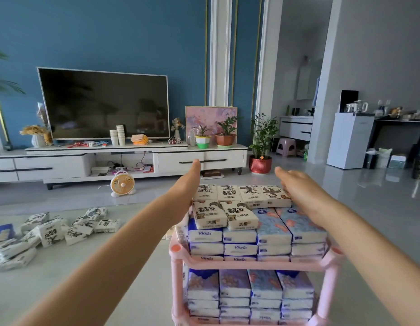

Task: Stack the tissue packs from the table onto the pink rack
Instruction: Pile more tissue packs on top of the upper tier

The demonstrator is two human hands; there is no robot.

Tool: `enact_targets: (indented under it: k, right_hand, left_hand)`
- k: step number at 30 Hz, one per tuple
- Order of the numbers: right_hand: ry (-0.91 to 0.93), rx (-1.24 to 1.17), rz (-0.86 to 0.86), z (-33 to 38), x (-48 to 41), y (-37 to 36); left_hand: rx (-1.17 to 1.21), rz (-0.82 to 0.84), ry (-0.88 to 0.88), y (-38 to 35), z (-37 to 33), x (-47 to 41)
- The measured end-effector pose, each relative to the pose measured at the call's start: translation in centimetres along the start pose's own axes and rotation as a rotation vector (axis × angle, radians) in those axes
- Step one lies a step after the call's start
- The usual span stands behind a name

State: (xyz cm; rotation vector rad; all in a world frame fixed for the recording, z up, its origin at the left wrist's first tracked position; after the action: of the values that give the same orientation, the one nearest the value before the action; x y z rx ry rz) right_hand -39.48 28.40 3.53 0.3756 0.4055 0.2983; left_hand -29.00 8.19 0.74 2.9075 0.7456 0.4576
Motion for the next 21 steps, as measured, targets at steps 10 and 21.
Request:
enact_targets:
  k: [10, 21]
  right_hand:
    - [0.609, 0.460, 0.100, 6.3, 9.1, -3.4]
    - [0.708, 0.512, -0.001, 6.7, 10.5, -4.6]
  left_hand:
    - [-0.601, -0.123, -0.332, 1.1, 1.3, 7.9]
    - [-0.620, -0.335, -0.530, 2.8, 0.8, 8.2]
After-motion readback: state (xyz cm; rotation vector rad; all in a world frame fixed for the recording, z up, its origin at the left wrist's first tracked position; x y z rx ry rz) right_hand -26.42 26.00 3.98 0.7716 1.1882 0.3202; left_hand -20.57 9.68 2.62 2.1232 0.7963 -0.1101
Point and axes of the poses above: each hand's wrist, its own x-axis away from the middle knuckle, its own y-axis out of the back of the hand, z = x × y, the point moved 10 cm from there along -x, towards the middle knuckle, and after that the axes turned 9 degrees about y, right-handed, at the moved point
